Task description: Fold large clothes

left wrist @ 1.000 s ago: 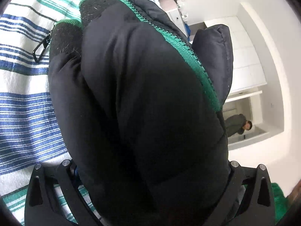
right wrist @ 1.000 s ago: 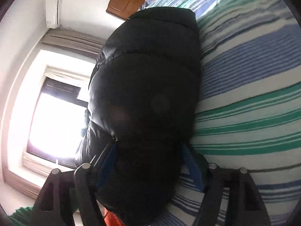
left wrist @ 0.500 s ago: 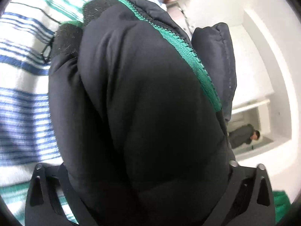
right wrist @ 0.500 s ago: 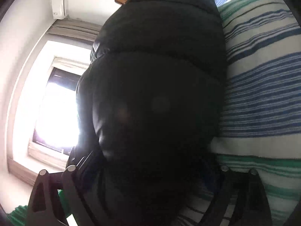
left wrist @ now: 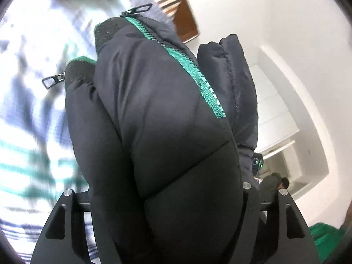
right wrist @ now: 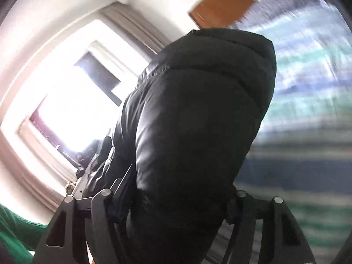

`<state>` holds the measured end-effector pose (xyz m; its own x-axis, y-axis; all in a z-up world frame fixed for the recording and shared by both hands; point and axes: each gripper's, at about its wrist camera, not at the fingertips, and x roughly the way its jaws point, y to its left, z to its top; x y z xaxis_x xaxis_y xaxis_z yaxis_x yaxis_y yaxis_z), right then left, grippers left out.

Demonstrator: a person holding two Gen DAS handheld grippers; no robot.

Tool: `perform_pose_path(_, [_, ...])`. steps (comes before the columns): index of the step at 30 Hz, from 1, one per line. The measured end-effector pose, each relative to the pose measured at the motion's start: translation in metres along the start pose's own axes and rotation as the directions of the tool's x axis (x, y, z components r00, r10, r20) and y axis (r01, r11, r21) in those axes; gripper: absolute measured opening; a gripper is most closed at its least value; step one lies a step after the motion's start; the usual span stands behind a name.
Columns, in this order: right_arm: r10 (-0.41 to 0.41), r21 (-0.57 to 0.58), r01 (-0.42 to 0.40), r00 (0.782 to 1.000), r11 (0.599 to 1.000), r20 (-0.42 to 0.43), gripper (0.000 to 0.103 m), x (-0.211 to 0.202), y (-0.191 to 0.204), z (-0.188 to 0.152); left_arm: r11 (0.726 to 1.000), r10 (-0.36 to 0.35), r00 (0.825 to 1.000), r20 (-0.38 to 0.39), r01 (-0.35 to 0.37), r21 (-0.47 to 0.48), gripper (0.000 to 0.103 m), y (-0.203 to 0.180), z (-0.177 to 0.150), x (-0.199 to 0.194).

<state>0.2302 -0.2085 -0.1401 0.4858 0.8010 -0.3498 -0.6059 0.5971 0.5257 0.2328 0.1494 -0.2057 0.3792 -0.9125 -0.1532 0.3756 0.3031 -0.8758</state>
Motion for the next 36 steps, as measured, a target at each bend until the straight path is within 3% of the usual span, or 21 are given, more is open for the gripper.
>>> perform_pose_path(3, [0.04, -0.067, -0.038, 0.999, 0.997, 0.027, 0.064, 0.01, 0.005, 0.042, 0.997, 0.009, 0.999, 0.034, -0.012, 0.074, 0.069, -0.028, 0.038, -0.001])
perform_pose_path(7, [0.062, -0.114, -0.057, 0.997, 0.992, 0.047, 0.064, 0.029, -0.007, 0.097, 0.986, 0.048, 0.997, 0.06, -0.057, 0.156, 0.068, -0.052, 0.103, 0.025])
perform_pose_path(12, [0.071, -0.08, -0.068, 0.997, 0.994, 0.041, 0.064, 0.029, -0.075, 0.147, 0.978, 0.088, 0.994, 0.059, -0.098, 0.182, 0.069, -0.038, 0.154, 0.073])
perform_pose_path(16, [0.03, 0.024, -0.029, 0.998, 0.999, -0.048, 0.064, 0.049, -0.14, 0.146, 0.984, 0.154, 0.988, 0.012, -0.154, 0.084, 0.077, 0.026, 0.176, 0.105])
perform_pose_path(18, [-0.03, 0.118, 0.049, 0.988, 0.992, -0.154, 0.073, 0.072, -0.181, 0.129, 0.966, 0.256, 0.965, -0.059, -0.258, -0.03, 0.079, 0.084, 0.16, 0.13])
perform_pose_path(19, [-0.079, 0.17, 0.119, 0.971, 0.978, -0.224, 0.079, 0.083, -0.202, 0.117, 0.952, 0.287, 0.953, -0.097, -0.295, -0.079, 0.088, 0.106, 0.15, 0.138])
perform_pose_path(20, [-0.082, 0.254, 0.145, 0.967, 0.956, -0.241, 0.086, 0.086, -0.225, 0.104, 0.957, 0.254, 0.963, -0.088, -0.264, -0.121, 0.092, 0.12, 0.142, 0.137])
perform_pose_path(21, [-0.045, 0.34, 0.116, 0.976, 0.933, -0.211, 0.09, 0.079, -0.241, 0.096, 0.969, 0.214, 0.976, -0.031, -0.216, -0.122, 0.092, 0.121, 0.135, 0.128])
perform_pose_path(22, [-0.036, 0.375, 0.1, 0.984, 0.922, -0.173, 0.092, 0.069, -0.247, 0.092, 0.97, 0.212, 0.977, -0.011, -0.212, -0.119, 0.091, 0.117, 0.133, 0.122])
perform_pose_path(24, [-0.059, 0.379, 0.098, 0.992, 0.92, -0.115, 0.092, 0.044, -0.246, 0.089, 0.966, 0.227, 0.974, -0.017, -0.227, -0.122, 0.092, 0.107, 0.131, 0.109])
perform_pose_path(26, [-0.14, 0.346, 0.171, 0.984, 0.922, -0.114, 0.092, 0.018, -0.239, 0.09, 0.958, 0.278, 0.96, -0.027, -0.279, -0.074, 0.092, 0.09, 0.127, 0.091])
perform_pose_path(28, [-0.279, 0.225, 0.295, 0.955, 0.929, -0.104, 0.092, -0.012, -0.212, 0.092, 0.916, 0.398, 0.917, 0.013, -0.398, 0.042, 0.093, 0.055, 0.125, 0.069])
perform_pose_path(29, [-0.323, 0.17, 0.335, 0.941, 0.927, -0.096, 0.092, -0.024, -0.194, 0.092, 0.872, 0.475, 0.879, 0.046, -0.477, 0.108, 0.096, 0.034, 0.12, 0.061])
perform_pose_path(30, [-0.372, 0.107, 0.379, 0.924, 0.919, -0.086, 0.092, -0.034, -0.175, 0.091, 0.812, 0.549, 0.831, 0.093, -0.556, 0.176, 0.098, 0.009, 0.108, 0.054])
perform_pose_path(32, [-0.495, -0.042, 0.494, 0.866, 0.869, -0.062, 0.092, -0.052, -0.124, 0.084, 0.688, 0.648, 0.736, 0.193, -0.675, 0.267, 0.101, -0.036, 0.083, 0.048])
perform_pose_path(33, [-0.545, -0.104, 0.539, 0.837, 0.836, -0.042, 0.092, -0.057, -0.099, 0.08, 0.597, 0.691, 0.669, 0.273, -0.742, 0.306, 0.101, -0.066, 0.067, 0.047])
perform_pose_path(34, [-0.584, -0.147, 0.575, 0.812, 0.805, -0.024, 0.092, -0.061, -0.084, 0.077, 0.547, 0.71, 0.628, 0.318, -0.776, 0.313, 0.102, -0.073, 0.074, 0.054])
perform_pose_path(36, [-0.7, -0.266, 0.687, 0.712, 0.676, 0.058, 0.092, -0.068, -0.029, 0.068, 0.416, 0.734, 0.514, 0.444, -0.857, 0.303, 0.102, -0.112, 0.052, 0.062])
